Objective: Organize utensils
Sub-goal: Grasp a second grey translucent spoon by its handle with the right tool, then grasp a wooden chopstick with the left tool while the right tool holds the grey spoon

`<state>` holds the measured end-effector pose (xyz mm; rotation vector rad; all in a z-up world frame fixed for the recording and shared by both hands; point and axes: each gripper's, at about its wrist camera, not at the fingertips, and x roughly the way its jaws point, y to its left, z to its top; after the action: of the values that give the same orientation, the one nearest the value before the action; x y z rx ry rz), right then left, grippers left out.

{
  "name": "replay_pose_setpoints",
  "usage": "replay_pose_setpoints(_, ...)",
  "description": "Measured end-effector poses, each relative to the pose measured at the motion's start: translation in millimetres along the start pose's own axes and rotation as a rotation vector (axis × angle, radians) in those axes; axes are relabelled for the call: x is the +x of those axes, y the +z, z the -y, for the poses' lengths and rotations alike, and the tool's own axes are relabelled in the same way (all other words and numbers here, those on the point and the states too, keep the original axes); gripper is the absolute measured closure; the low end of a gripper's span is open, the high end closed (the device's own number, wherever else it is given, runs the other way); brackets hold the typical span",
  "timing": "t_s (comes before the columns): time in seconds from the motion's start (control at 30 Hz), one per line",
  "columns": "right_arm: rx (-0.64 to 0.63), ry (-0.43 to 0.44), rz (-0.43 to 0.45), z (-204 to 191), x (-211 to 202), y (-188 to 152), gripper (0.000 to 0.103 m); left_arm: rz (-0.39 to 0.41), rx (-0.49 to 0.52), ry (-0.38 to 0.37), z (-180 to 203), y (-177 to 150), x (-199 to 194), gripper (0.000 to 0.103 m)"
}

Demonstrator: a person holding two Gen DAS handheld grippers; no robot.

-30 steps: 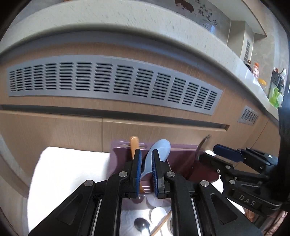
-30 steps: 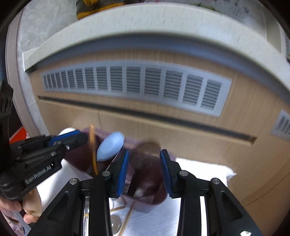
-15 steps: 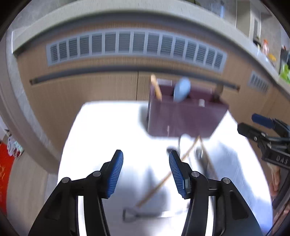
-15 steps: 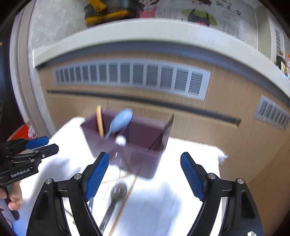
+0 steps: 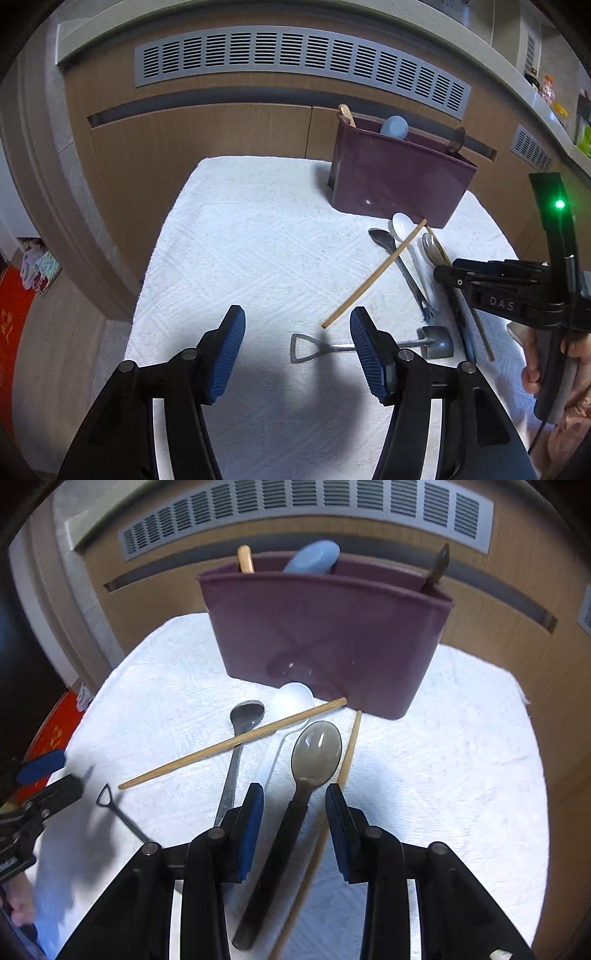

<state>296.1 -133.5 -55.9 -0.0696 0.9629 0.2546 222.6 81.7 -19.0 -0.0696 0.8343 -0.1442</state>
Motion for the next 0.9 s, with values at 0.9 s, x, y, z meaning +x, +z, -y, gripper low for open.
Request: replay_pose_setpoints(0.9,0.110,-0.043,0.041,78,-38,-34,0.074,-0.126,0.228,-0.214,73,34,45,0.064)
